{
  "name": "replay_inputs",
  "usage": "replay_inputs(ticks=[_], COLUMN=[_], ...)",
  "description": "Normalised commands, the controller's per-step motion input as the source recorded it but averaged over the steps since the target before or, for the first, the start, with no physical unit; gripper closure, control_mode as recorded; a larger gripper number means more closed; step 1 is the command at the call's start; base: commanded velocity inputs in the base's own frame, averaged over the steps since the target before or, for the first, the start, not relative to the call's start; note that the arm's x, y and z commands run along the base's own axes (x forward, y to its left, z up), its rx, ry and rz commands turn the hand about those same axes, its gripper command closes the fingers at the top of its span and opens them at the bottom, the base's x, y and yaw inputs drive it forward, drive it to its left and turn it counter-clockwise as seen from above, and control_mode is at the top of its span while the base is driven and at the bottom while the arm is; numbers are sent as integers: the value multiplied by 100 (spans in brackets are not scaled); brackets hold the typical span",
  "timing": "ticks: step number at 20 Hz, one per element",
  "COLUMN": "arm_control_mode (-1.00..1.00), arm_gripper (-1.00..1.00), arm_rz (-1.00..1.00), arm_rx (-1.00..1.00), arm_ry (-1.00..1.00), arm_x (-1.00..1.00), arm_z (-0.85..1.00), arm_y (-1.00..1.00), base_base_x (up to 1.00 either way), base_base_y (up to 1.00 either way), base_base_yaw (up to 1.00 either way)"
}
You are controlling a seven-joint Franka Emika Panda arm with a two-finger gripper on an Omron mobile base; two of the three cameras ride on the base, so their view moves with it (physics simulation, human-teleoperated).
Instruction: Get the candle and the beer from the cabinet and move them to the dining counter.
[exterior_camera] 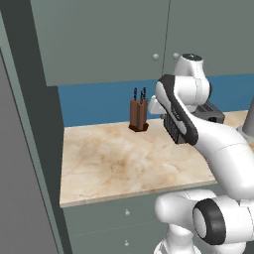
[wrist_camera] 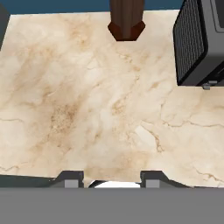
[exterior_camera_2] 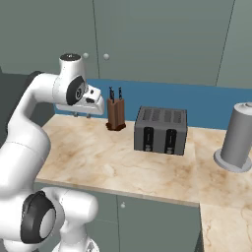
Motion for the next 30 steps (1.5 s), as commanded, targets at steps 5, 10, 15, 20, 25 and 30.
replay_inputs(ticks=[5,10,15,20,25,30], arm_control_mode=[-100,-100,-100,-100,-100,-100], arm_gripper=[-100,-100,-100,-100,-100,-100], arm_rz=[0,0,0,2,5,0], arm_rx=[-1,0,0,-1,-1,0], arm_ry=[-10,-30,-38,-38,-22,-19], arm_x=[-1,-2,-3,-58,-55,-43], arm_z=[-4,0,0,-5,0,19], arm_y=[3,0,0,1,0,0], base_base_x=[0,0,0,0,0,0], base_base_y=[0,0,0,0,0,0], base_base_yaw=[0,0,0,0,0,0])
